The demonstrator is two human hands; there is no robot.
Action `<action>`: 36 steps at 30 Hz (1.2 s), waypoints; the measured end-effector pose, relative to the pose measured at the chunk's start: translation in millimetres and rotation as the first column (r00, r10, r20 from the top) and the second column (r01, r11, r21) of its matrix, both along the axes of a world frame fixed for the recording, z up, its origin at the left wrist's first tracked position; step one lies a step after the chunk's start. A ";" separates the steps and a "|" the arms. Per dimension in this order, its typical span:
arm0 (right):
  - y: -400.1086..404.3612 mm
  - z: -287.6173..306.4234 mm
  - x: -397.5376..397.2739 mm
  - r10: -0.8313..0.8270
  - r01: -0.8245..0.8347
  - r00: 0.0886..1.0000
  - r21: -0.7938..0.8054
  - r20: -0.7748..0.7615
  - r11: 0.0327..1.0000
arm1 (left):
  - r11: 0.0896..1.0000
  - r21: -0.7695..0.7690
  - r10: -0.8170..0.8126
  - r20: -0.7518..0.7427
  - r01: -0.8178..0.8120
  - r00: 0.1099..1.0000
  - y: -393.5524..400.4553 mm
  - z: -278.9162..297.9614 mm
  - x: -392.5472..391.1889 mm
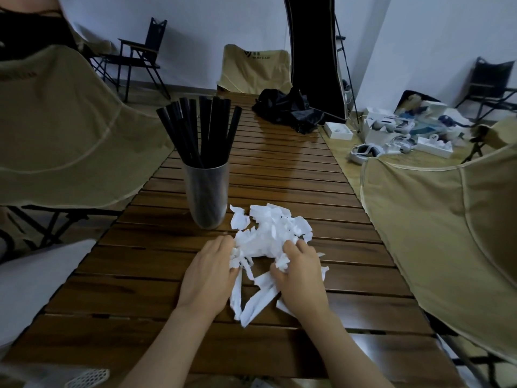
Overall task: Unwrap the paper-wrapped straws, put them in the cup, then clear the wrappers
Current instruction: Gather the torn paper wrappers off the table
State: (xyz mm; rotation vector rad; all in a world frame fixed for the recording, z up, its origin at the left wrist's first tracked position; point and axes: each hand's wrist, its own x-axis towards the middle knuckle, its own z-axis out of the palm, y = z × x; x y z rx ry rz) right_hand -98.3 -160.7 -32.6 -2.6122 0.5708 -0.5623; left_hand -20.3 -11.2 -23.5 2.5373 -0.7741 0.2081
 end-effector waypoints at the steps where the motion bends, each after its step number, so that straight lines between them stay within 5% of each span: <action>1: -0.6 1.6 -0.2 -0.023 0.023 1.000 0.017 0.012 1.000 | 0.999 0.008 0.034 0.007 -0.034 0.999 -0.6 -0.3 0.8; 8: 1.1 2.5 1.1 -0.037 0.037 0.999 0.075 -0.005 0.996 | 0.994 0.088 0.064 0.091 -0.072 0.994 -3.7 -11.5 5.3; 15: 4.9 0.4 -0.1 -0.075 0.077 0.997 -0.100 0.026 0.992 | 0.973 0.170 0.146 0.082 -0.158 0.986 -3.9 -8.3 1.4; 21: 3.2 5.5 1.7 -0.043 0.043 0.998 0.004 -0.040 0.999 | 0.987 0.082 0.128 0.116 -0.138 0.985 -2.3 -5.1 -2.9; 29: 1.0 6.4 2.1 -0.076 0.069 0.995 0.106 0.067 0.992 | 0.974 0.148 0.156 0.111 -0.171 0.982 -5.3 -4.4 -2.7; 36: -2.4 4.9 3.8 -0.096 0.066 0.991 0.277 0.096 0.959 | 0.979 0.101 0.181 -0.049 -0.175 0.982 -3.2 3.4 -0.9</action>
